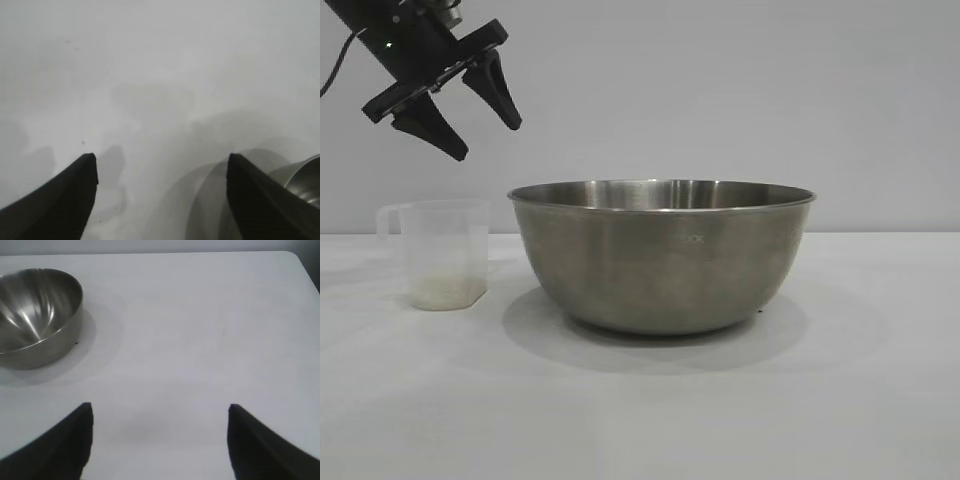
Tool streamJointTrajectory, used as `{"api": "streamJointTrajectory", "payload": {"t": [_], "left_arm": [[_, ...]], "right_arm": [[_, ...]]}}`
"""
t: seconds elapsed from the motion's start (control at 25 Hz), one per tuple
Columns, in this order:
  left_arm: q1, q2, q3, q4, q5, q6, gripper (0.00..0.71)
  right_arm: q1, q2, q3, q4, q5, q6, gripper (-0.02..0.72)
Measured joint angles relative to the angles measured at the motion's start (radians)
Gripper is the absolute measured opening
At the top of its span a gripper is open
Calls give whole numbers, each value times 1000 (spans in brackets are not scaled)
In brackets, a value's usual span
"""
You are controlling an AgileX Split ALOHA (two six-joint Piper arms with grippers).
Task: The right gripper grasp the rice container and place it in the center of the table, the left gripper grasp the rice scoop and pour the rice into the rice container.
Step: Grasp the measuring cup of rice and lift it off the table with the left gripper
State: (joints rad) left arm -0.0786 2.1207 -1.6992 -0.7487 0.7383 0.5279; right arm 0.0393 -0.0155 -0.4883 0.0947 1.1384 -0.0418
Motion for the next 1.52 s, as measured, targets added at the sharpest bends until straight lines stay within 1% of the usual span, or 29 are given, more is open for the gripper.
{"api": "streamJointTrajectory", "payload": {"t": [0.4,0.6,1.52], "left_arm": [[0,0,0,0,0,0,505],[0,0,0,0,0,0,505],[0,0,0,0,0,0,505]], "right_arm": [[0,0,0,0,0,0,479],[18,0,0,0,0,0,479],[18,0,0,0,0,0,479]]}}
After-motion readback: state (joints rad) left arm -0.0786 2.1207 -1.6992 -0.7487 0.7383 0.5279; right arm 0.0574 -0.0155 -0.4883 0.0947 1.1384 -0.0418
